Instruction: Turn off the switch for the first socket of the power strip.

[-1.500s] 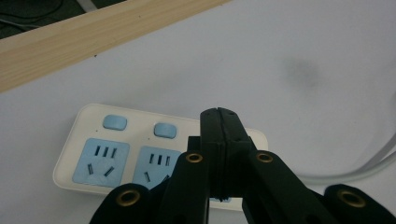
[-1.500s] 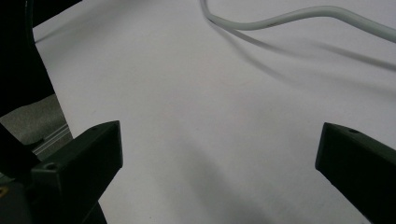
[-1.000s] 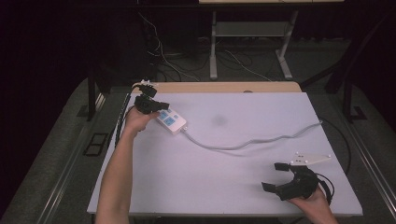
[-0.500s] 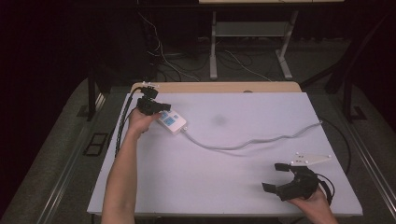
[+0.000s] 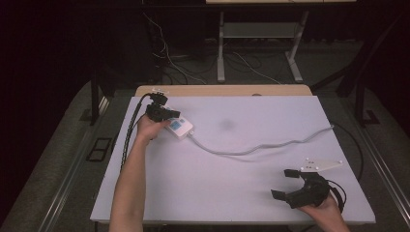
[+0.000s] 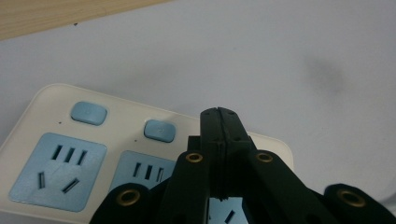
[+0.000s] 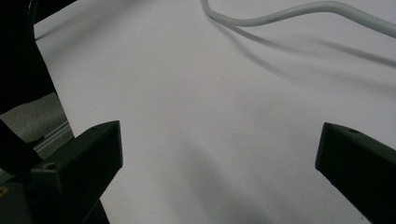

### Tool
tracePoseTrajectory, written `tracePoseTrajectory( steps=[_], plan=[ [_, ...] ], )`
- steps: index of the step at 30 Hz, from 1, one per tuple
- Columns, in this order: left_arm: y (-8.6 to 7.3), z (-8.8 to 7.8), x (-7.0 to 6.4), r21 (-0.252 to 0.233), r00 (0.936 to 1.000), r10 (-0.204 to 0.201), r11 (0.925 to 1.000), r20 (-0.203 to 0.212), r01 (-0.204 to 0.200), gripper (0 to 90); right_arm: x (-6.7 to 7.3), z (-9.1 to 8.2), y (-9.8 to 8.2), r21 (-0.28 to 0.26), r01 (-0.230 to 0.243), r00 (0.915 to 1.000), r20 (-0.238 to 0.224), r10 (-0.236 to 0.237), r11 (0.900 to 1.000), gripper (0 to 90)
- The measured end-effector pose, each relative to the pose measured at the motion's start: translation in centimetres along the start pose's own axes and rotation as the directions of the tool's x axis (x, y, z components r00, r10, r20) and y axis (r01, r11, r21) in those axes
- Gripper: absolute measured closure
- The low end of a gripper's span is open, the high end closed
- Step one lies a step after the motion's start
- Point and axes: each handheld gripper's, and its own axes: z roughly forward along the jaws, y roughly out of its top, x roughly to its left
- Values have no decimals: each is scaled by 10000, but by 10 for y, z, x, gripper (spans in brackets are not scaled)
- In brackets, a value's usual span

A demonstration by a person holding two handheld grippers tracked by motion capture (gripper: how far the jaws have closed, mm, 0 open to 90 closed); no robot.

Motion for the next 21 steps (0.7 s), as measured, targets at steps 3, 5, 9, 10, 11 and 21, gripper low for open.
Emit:
tracePoseTrajectory(
  steps=[3, 5, 9, 10, 11, 21],
  plan=[
    [-2, 3, -1, 23, 10000, -33, 10000, 69, 32, 892, 0, 0, 0, 16, 0, 10000, -9, 0, 10000, 4],
    [-3, 5, -1, 97, 10000, 15, 10000, 78, -15, 892, 0, 1, 0, 30, 15, 10000, 3, -15, 10000, 5],
    [-5, 9, -2, 131, 9999, -19, 9999, 107, 18, 892, 0, 1, 0, 50, 19, 10000, 23, -19, 10000, 4],
    [-6, 10, -2, 168, 10000, 8, 9999, 85, -10, 892, 0, 1, 0, 48, 5, 10000, 20, -5, 10000, 4],
    [-6, 11, -2, 162, 10000, 16, 9999, 81, -17, 892, 0, 1, 0, 56, 4, 10000, 24, -5, 10000, 4],
    [-9, 13, -3, -3, 9998, -126, 9999, 184, 126, 892, -1, -1, 0, 80, -44, 9999, 100, 44, 10000, 4]
  ],
)
